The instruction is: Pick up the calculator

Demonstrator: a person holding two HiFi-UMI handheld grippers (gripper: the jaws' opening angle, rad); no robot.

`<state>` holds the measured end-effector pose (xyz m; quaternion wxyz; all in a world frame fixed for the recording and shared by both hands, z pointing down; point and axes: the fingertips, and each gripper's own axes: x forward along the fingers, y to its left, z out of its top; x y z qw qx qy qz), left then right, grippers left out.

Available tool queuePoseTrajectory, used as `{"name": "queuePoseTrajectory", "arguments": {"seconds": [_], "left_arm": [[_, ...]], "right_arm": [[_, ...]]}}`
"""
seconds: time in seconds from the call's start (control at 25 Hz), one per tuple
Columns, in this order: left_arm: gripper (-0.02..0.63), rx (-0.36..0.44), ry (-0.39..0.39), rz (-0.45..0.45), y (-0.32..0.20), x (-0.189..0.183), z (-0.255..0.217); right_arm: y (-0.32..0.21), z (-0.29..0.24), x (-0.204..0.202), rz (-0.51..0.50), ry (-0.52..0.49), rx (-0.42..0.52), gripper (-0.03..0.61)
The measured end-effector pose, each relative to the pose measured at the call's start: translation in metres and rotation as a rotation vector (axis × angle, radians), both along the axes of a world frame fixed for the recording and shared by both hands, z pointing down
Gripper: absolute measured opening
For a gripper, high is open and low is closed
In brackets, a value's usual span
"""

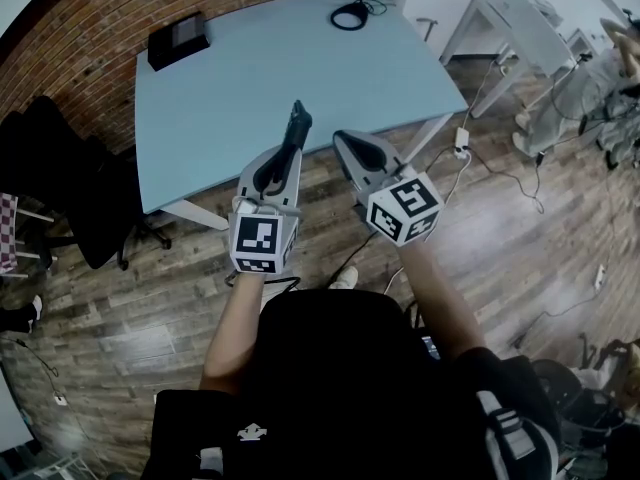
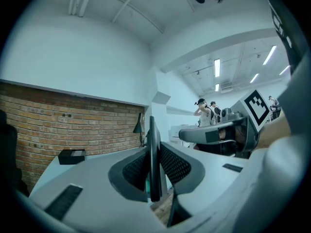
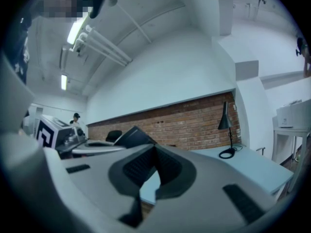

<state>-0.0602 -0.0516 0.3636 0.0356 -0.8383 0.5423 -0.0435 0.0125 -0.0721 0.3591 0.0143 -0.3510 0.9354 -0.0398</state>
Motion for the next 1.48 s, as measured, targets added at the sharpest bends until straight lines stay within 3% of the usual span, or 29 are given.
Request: {"name": "queuePoseTrajectory", "arguments": {"seconds": [1.48], "left_arm": [[0.067,0.072,0.055,0.077,0.084,-0.088,-0.022]], "right_arm": [[0.085,-0.016,-0.088,0.081,0.041,0.035,0.005]]}}
